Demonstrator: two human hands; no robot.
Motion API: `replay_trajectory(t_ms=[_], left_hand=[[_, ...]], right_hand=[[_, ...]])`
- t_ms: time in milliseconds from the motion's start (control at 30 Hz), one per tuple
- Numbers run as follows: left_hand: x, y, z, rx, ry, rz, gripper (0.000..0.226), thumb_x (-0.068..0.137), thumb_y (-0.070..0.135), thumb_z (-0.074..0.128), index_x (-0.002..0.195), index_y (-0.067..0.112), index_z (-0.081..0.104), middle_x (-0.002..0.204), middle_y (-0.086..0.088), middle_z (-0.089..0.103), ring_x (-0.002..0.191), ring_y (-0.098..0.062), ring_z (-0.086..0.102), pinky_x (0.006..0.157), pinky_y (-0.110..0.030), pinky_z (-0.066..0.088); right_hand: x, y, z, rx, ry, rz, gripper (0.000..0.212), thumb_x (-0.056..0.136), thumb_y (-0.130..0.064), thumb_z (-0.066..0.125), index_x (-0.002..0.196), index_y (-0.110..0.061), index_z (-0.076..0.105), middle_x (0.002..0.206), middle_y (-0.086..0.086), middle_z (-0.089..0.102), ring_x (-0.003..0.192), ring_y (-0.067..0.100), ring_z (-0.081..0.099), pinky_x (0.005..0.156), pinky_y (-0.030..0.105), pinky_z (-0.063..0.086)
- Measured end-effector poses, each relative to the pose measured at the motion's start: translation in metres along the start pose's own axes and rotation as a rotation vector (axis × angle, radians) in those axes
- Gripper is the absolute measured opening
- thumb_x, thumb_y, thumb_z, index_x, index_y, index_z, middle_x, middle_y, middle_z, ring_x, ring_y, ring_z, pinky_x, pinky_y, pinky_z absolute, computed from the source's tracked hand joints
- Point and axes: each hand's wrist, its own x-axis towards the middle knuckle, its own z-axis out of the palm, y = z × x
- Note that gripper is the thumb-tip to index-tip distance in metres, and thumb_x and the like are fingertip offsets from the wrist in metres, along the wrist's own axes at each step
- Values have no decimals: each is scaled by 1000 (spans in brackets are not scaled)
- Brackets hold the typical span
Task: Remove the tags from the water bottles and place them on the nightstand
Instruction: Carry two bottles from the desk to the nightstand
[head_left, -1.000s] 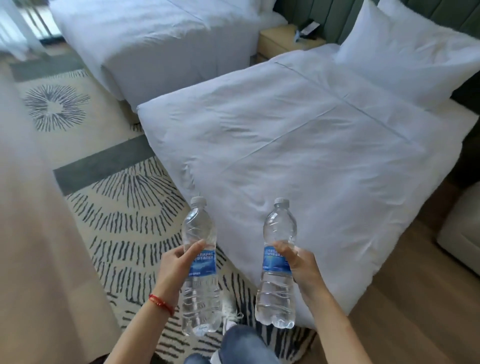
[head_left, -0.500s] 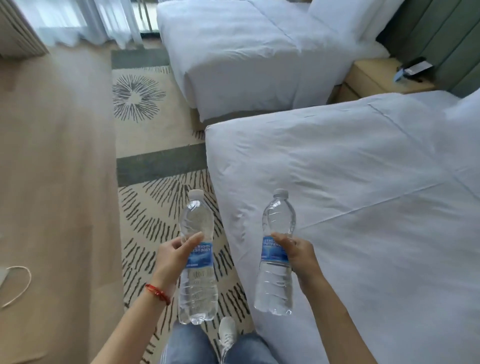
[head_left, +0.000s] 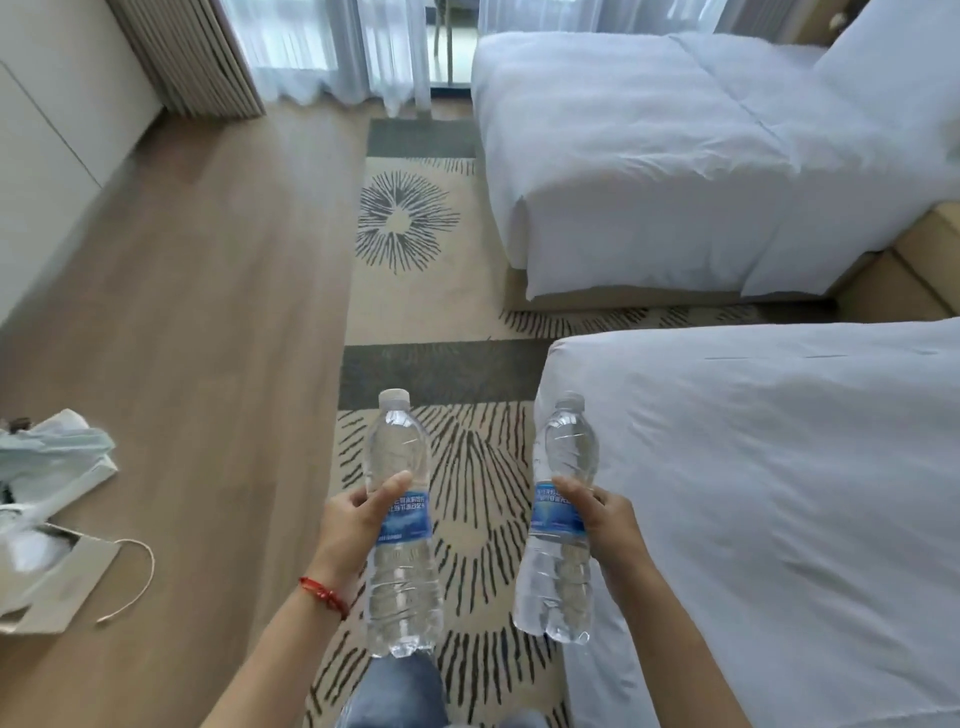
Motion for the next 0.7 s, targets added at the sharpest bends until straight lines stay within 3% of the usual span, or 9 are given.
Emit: replay_trajectory(t_ms=[67, 200, 300, 467, 700], left_hand=[[35, 25, -10, 9, -8, 6, 50, 55, 37, 83, 84, 0, 69, 68, -12, 72, 57, -19, 69, 47, -22, 53], [103, 69, -20, 27, -5, 11, 43, 64, 34, 74, 88, -1, 69, 69, -9, 72, 58, -16, 69, 46, -20, 52], [147, 98, -15, 37, -13, 11, 53, 51, 42, 81, 84, 2, 69, 71, -11, 71, 59, -16, 69, 49, -22, 53], [228, 137, 15, 21, -10, 12, 30, 67, 32, 70, 79, 5, 68, 59, -4, 71, 53, -12, 67, 44, -18, 50], [339, 197, 82, 13, 2, 5, 22, 71, 28, 70, 76, 7, 68, 66, -7, 70, 55, -13, 66, 49, -21, 53]], right_hand=[[31, -21, 24, 11, -4, 4, 27, 79, -27, 68, 90, -2, 65, 70, 8, 71, 56, 15, 68, 48, 21, 51], [89, -63, 61, 5, -15, -11, 23, 79, -27, 68, 87, -5, 67, 66, 3, 71, 56, 14, 68, 49, 21, 51], [127, -91, 76, -6, -18, -33, 20, 79, -26, 68, 84, -6, 67, 68, 4, 70, 57, 12, 68, 50, 19, 52], [210, -140, 87, -10, -12, -69, 16, 76, -28, 71, 76, -12, 68, 65, 1, 70, 57, 10, 68, 48, 17, 50], [328, -218, 79, 2, -45, -77, 20, 75, -31, 71, 81, -13, 68, 67, -1, 72, 61, 10, 70, 49, 16, 50]])
